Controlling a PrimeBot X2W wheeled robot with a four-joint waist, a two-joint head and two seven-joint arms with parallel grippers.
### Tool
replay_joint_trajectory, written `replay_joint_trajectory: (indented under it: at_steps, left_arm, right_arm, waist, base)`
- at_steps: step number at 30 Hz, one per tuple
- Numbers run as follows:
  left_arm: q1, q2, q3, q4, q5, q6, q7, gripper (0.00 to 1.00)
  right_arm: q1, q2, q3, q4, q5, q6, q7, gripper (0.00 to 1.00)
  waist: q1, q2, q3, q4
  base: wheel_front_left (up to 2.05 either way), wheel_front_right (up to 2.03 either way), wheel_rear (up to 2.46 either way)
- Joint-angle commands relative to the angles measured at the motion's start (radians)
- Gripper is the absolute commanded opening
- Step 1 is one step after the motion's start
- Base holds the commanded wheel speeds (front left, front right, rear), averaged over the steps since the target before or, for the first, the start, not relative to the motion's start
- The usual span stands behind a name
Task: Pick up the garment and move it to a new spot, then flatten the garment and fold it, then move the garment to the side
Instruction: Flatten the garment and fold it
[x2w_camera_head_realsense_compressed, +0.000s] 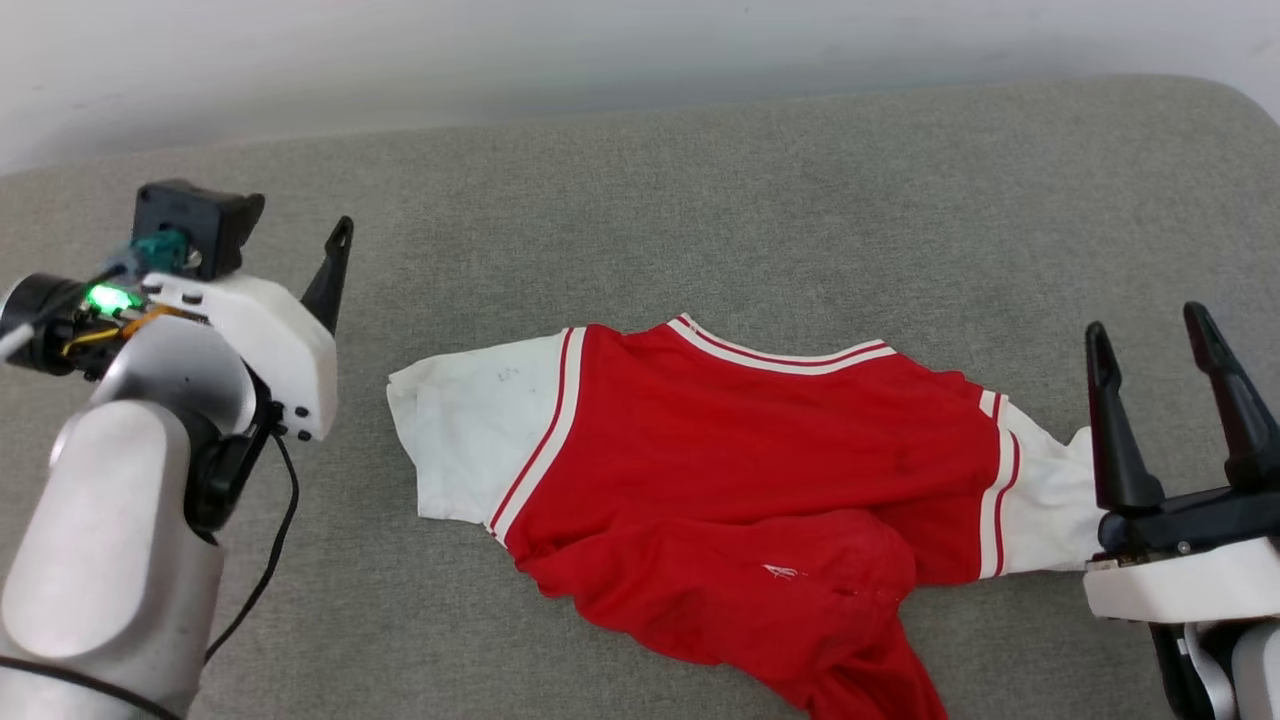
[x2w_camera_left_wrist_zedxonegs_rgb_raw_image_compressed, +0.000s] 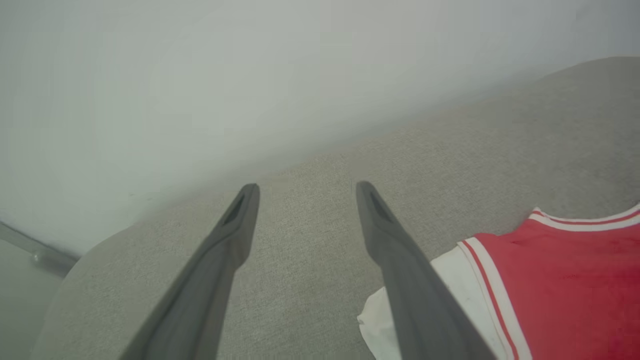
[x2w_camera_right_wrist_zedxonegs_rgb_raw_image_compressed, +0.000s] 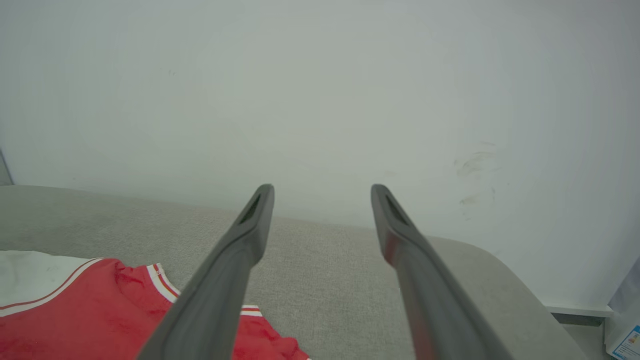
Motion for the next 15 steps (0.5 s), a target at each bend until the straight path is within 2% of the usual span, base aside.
replay_joint_trajectory:
  at_steps: [1, 4, 8, 15]
  left_arm:
    - [-0.025, 0.018, -0.020, 0.009, -0.019, -0.004, 0.038, 1.00]
    - [-0.099, 0.072, -0.090, 0.023, -0.058, -0.006, 0.149, 1.00]
    - [-0.188, 0.151, -0.215, 0.039, -0.166, -0.007, 0.310, 1.00]
    - [-0.316, 0.253, -0.397, 0.057, -0.403, -0.007, 0.576, 1.00]
  right_arm:
    - [0.021, 0.009, 0.002, -0.006, -0.009, -0.001, -0.002, 1.00]
    - [0.036, 0.030, 0.006, -0.019, -0.022, -0.001, -0.002, 1.00]
    - [0.027, 0.040, 0.014, -0.028, -0.027, -0.001, -0.002, 1.00]
    - [-0.015, 0.044, 0.037, -0.033, -0.036, -0.001, -0.002, 1.00]
  waist:
    - [0.0000, -0.0001, 0.009, -0.004]
    - [0.0000, -0.0001, 0.026, -0.013]
    - [0.0000, -0.0001, 0.056, -0.029]
    - [0.0000, -0.0001, 0.120, -0.063]
  base:
    - [0.00, 0.00, 0.00]
    - [0.00, 0.00, 0.00]
    - [0.00, 0.00, 0.00]
    - [0.00, 0.00, 0.00]
